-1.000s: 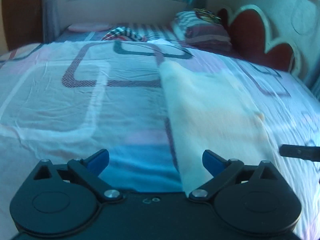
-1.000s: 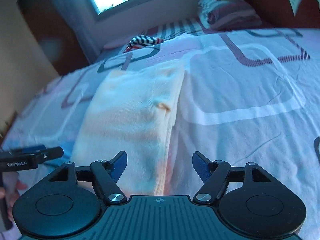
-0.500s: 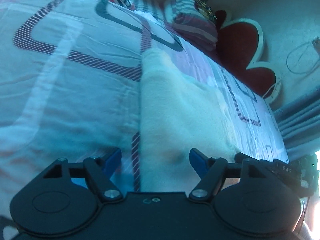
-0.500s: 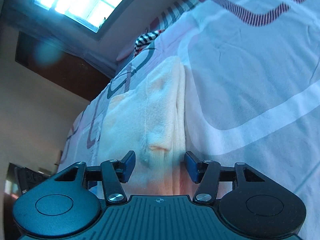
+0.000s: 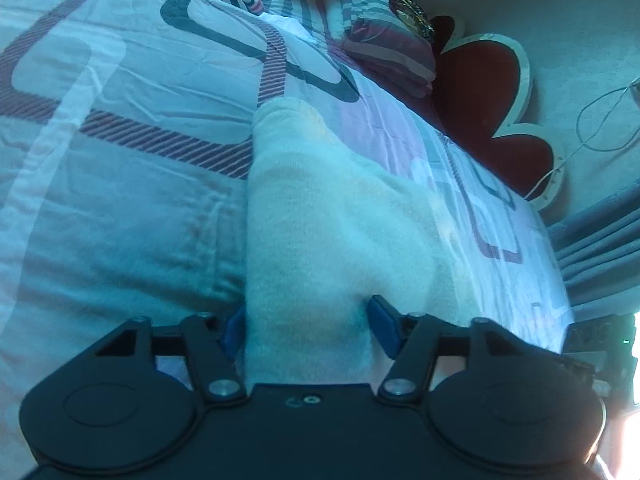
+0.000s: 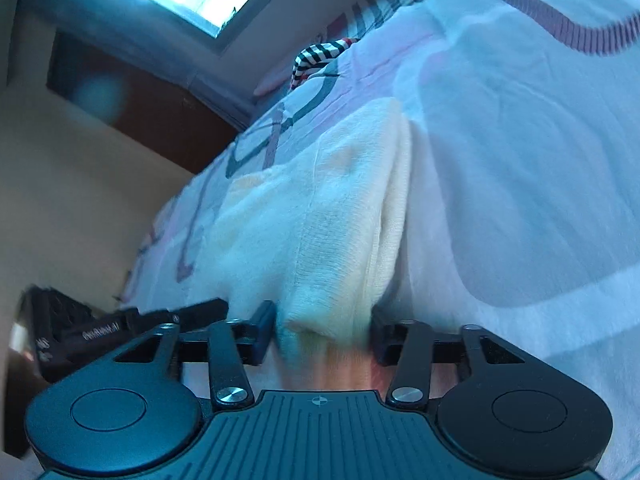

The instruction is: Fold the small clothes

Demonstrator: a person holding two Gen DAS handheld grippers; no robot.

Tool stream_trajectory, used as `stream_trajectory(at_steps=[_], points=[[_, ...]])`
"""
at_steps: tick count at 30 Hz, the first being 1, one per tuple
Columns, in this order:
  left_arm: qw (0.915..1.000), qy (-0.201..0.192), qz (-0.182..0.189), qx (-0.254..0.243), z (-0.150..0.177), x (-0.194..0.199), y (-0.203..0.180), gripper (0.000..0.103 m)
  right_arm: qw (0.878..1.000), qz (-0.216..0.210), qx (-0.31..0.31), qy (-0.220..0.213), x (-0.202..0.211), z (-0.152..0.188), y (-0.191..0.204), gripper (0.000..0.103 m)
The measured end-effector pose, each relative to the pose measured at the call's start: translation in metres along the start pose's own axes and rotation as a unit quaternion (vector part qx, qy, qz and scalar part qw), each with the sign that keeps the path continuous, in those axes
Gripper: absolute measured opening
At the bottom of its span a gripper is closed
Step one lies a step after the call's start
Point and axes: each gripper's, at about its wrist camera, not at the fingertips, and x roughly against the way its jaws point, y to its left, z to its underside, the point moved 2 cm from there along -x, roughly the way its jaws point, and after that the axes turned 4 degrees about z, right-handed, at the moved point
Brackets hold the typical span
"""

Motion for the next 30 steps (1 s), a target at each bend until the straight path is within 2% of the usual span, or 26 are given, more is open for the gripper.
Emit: stream_trajectory(at_steps=[4, 6, 10, 19, 25, 30], points=[[0.9985, -0.009, -0.032, -0.043, 0.0, 0.002, -0.017, 0.039, 0.997, 0.051, 0.055, -0.014, 0.002, 0.005, 0.022, 0.038], [0.996, -0.014, -0.049, -0.073, 0.0, 0.005, -0.029, 0.035, 0.994, 0.072, 0.08, -0.022, 0.004, 0.009, 0.032, 0.037], [0.9912, -0.023, -0.067, -0.112, 0.003, 0.014, -0.043, 0.034, 0.988, 0.099, 0.116, -0.035, 0.007, 0.015, 0.049, 0.035], [0.986, -0.041, -0.065, -0.148, 0.005, 0.045, -0.044, 0.034, 0.981, 0.118, 0.146, -0.043, 0.007, 0.025, 0.086, 0.035], [0.9832, -0.054, -0.075, -0.158, 0.005, 0.085, -0.015, 0.034, 0.978, 0.118, 0.165, -0.048, -0.009, 0.039, 0.134, 0.035], [0.9826, -0.064, -0.098, -0.144, 0.005, 0.133, 0.036, 0.034, 0.979, 0.095, 0.179, -0.033, -0.048, 0.061, 0.183, 0.035]])
